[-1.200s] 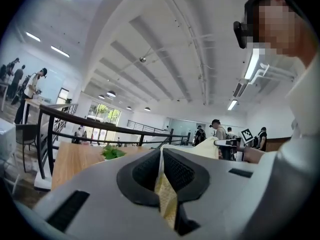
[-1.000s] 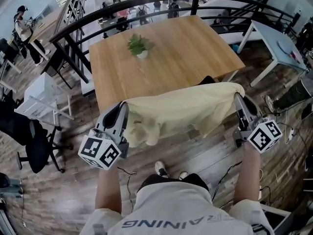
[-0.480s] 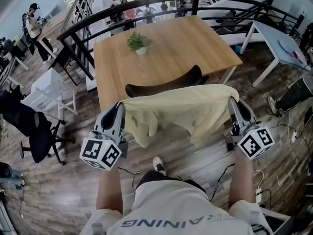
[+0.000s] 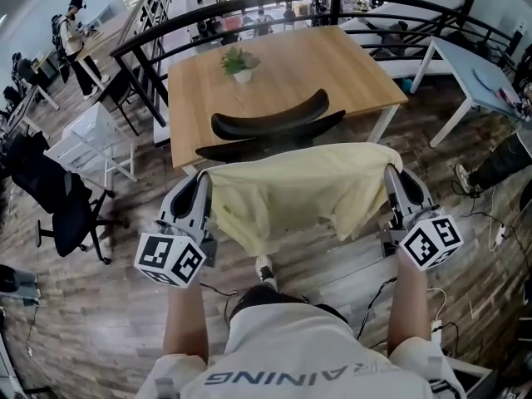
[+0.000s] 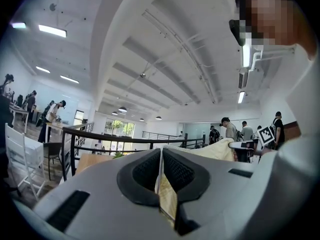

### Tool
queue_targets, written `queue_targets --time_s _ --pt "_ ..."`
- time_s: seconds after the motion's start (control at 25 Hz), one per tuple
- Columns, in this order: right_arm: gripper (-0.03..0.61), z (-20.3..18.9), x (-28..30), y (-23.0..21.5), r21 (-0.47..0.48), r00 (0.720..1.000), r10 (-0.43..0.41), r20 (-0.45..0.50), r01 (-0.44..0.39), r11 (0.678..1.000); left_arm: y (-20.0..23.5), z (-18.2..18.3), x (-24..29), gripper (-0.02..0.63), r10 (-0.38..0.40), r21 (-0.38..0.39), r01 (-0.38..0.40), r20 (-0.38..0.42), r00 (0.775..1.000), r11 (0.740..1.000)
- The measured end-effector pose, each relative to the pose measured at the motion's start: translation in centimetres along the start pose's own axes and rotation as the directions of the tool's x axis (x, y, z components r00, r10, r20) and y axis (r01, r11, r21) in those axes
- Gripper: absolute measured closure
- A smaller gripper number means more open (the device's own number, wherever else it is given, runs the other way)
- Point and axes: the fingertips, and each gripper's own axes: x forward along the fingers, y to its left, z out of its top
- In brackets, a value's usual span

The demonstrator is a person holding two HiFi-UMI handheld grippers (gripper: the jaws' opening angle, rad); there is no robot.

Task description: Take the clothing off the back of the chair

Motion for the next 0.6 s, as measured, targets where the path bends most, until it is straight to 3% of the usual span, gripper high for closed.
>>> queue_targets --time_s 0.6 --pt "0.541 -0.7 -8.1 4.1 -0.03 0.999 0.024 -0.022 -0.024 0.999 -4.7 -0.4 -8.4 0.571 0.014 0.0 -0.014 0.009 1.0 1.0"
